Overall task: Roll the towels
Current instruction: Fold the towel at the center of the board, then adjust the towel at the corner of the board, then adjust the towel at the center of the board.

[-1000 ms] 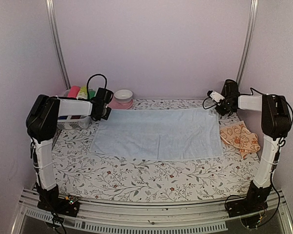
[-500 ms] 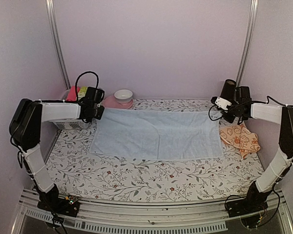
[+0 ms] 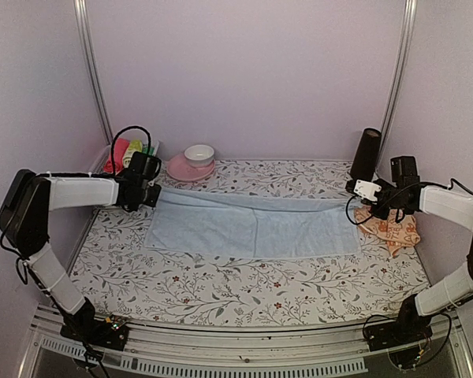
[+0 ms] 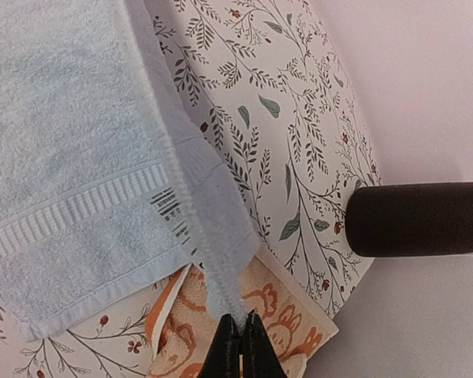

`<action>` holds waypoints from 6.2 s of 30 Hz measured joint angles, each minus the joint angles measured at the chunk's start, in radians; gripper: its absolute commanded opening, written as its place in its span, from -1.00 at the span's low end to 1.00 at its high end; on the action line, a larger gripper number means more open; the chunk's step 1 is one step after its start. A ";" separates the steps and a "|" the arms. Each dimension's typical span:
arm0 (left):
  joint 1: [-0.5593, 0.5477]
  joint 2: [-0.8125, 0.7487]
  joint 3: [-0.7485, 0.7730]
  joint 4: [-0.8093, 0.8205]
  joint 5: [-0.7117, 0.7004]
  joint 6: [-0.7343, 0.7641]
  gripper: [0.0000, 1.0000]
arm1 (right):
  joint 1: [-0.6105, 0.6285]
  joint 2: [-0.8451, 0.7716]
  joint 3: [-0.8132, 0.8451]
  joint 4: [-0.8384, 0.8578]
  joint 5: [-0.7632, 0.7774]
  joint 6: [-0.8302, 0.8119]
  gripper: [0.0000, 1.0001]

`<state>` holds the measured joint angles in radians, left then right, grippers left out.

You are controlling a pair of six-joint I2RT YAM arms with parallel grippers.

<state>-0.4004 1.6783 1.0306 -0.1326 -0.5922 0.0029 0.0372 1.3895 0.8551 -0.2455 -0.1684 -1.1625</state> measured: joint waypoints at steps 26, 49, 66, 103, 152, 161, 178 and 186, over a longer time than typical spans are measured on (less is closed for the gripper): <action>-0.136 -0.005 -0.010 -0.346 -0.185 -0.193 -1.00 | -0.086 -0.182 -0.233 -0.157 -0.126 -0.283 -0.96; -0.204 0.068 -0.011 -0.543 -0.156 -0.256 -1.00 | 0.024 -0.120 -0.333 -0.053 0.019 -0.271 -0.96; -0.230 0.055 -0.012 -0.604 -0.160 -0.285 -1.00 | 0.027 -0.232 -0.372 -0.055 0.040 -0.340 -0.96; -0.245 -0.039 0.098 -0.658 -0.225 -0.261 0.93 | 0.027 -0.135 0.052 -0.228 -0.056 -0.160 0.21; -0.056 0.413 0.265 -0.267 -0.333 -0.013 0.84 | -0.016 0.220 0.347 -0.122 0.329 0.409 0.24; -0.058 0.420 0.267 -0.270 -0.362 -0.042 0.95 | 0.053 0.251 0.281 -0.200 0.246 0.475 0.24; -0.078 0.401 0.267 -0.262 -0.312 -0.043 0.94 | -0.032 0.246 0.146 -0.272 0.090 0.604 0.23; -0.109 0.270 0.262 -0.244 -0.296 -0.053 0.94 | -0.080 0.232 0.144 -0.298 -0.031 0.642 0.09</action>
<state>-0.5091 1.9488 1.2926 -0.3767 -0.8883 -0.0498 -0.0429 1.6218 0.9989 -0.5438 -0.1993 -0.5205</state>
